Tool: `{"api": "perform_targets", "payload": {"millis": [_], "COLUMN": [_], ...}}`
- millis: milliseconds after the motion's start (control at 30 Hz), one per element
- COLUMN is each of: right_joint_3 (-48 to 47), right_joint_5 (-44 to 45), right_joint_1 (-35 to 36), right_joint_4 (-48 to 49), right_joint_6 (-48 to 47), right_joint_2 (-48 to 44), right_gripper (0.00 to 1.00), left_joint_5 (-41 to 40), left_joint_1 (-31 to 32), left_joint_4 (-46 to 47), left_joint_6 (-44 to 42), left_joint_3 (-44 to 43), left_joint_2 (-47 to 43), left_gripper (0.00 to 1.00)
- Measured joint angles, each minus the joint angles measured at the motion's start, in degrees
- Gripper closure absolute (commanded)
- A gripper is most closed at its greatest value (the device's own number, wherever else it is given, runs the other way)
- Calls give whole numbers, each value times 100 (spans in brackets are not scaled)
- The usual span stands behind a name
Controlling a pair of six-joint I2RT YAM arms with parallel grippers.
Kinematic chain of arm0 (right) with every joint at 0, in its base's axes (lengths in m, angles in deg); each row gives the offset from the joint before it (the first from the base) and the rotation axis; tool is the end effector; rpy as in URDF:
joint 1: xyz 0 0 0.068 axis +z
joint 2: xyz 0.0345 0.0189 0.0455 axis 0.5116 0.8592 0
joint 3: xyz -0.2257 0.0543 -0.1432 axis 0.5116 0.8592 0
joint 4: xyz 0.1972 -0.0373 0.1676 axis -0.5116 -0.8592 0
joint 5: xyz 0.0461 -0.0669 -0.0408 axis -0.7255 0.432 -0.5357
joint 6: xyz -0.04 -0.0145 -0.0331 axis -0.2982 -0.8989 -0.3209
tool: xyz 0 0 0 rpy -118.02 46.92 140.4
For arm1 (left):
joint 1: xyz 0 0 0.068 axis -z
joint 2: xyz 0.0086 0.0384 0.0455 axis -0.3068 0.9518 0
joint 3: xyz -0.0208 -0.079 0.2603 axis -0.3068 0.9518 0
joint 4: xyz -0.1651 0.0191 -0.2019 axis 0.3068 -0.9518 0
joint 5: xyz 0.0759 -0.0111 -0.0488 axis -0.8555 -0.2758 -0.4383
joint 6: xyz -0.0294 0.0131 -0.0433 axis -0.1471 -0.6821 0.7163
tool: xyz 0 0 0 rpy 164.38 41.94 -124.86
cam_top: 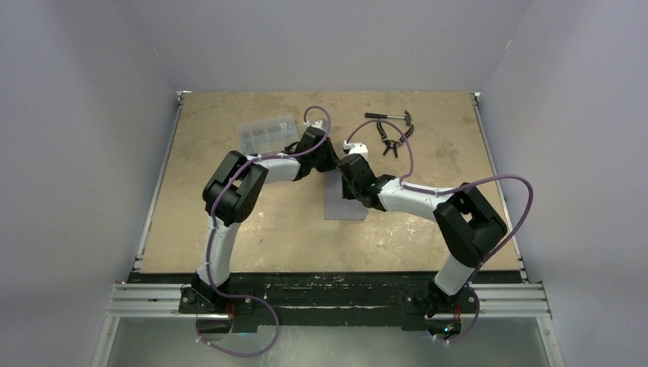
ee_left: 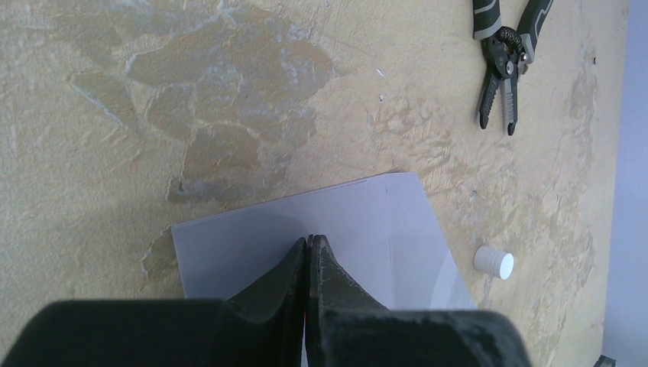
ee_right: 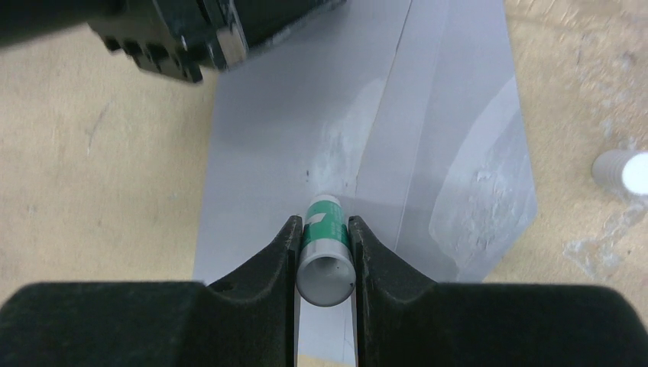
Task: Place the letter into the envelope and seal it
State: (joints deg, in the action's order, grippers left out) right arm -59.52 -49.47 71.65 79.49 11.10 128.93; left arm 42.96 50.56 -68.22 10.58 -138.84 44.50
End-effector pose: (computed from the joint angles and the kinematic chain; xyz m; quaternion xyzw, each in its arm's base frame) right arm 0.2673 0.2167 0.1789 -0.0534 0.9206 0.0778 0.3789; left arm 0.3937 -0.2570 0.1272 -0.0740 0.8945 -0.3105 0.3131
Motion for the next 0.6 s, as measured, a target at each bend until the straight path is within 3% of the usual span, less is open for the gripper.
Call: {"api": "perform_targets", "payload": {"millis": [300,600], "right_joint_3": [-507,-380], "right_joint_5": [949,678], "right_joint_1": [-90,-229], "right_joint_4": [800,804], "right_joint_6": [103,-92], "right_joint_2": [789,627], "right_gripper": [100,100], "left_joint_5": [-7,-2], "left_joint_1": [-4,-11], "left_joint_4": [79,81], "left_joint_6": [-7,-7], "left_joint_3": [2,2], "left_joint_2": [24,24], "left_gripper": [100,100]}}
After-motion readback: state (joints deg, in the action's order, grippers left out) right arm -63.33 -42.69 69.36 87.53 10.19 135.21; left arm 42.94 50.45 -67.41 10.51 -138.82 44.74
